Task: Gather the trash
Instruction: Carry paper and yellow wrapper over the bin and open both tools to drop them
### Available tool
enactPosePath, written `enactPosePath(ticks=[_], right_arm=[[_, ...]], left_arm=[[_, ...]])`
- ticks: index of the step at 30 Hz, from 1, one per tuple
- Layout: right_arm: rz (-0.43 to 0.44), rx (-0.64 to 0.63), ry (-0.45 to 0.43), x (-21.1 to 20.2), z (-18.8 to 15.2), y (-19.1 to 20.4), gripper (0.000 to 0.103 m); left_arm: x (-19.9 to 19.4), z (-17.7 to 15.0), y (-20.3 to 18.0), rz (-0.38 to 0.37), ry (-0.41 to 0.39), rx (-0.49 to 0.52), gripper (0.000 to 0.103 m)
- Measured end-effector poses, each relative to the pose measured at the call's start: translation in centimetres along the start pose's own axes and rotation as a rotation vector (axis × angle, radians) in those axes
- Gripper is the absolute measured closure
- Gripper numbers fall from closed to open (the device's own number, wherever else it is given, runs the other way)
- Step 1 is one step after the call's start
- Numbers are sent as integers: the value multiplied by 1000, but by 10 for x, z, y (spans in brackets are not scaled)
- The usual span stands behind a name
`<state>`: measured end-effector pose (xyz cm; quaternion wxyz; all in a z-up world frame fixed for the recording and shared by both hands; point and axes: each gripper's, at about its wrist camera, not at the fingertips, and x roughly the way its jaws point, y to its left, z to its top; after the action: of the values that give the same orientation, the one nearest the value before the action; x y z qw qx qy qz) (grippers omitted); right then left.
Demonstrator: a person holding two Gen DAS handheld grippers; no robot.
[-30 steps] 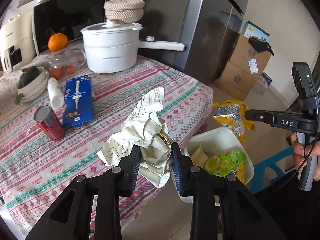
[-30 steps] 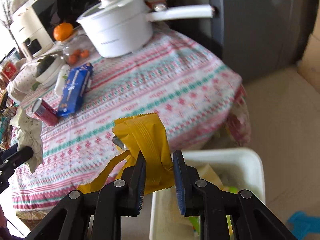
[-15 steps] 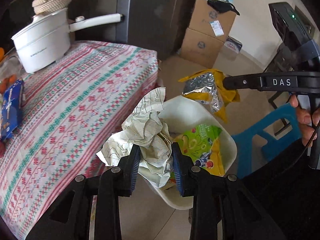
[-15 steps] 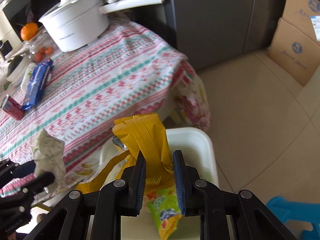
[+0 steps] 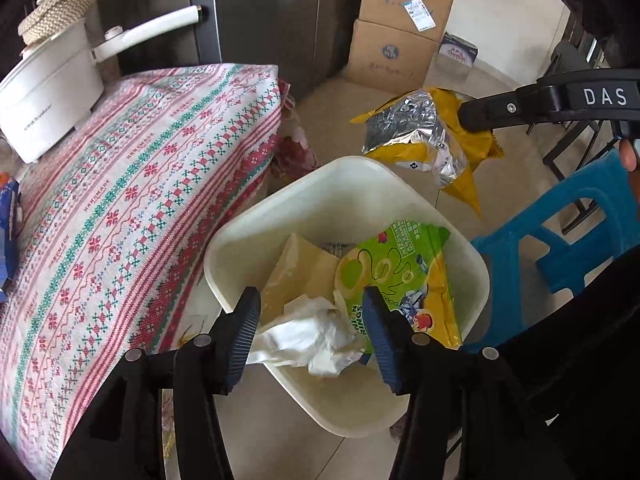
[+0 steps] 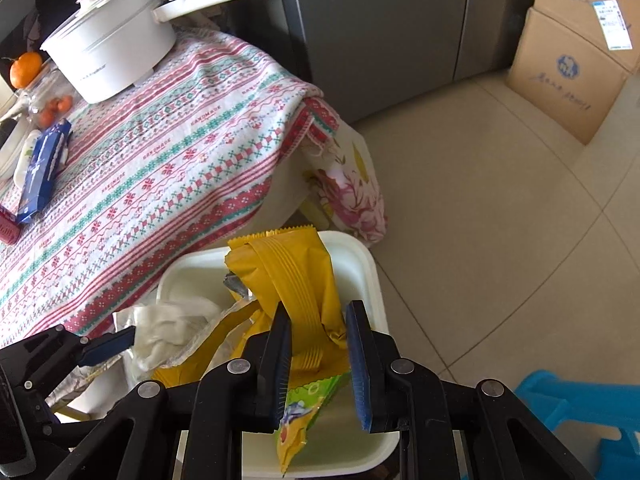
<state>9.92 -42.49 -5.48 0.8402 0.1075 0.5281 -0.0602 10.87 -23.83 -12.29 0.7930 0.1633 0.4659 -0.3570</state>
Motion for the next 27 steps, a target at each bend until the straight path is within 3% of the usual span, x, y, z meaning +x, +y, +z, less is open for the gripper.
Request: enactPosePath(ticks=[5,15,18,20,22,27], right_arm=[[0,-4,1,0,0,1,79],[-28,-80,65,18,-2,30,77],[-15,-76,101,26,-3,36,70],[9,-47,119,28,-3,37,57],[25,-31,117,27,-2,38,52],[20,-32,110,25,-2,46,47]], left_arm=[[-17,-2,6,24,-21,0,39],[-48,-16,38,74,-38,-66,38],[-57,-19,44,80,-48,-87,38],[-62,-20,48,82,-55,-97,38],[-66,-21,50,84,-64,-103,38],[-75,-24,58,92,-77,-123,37]])
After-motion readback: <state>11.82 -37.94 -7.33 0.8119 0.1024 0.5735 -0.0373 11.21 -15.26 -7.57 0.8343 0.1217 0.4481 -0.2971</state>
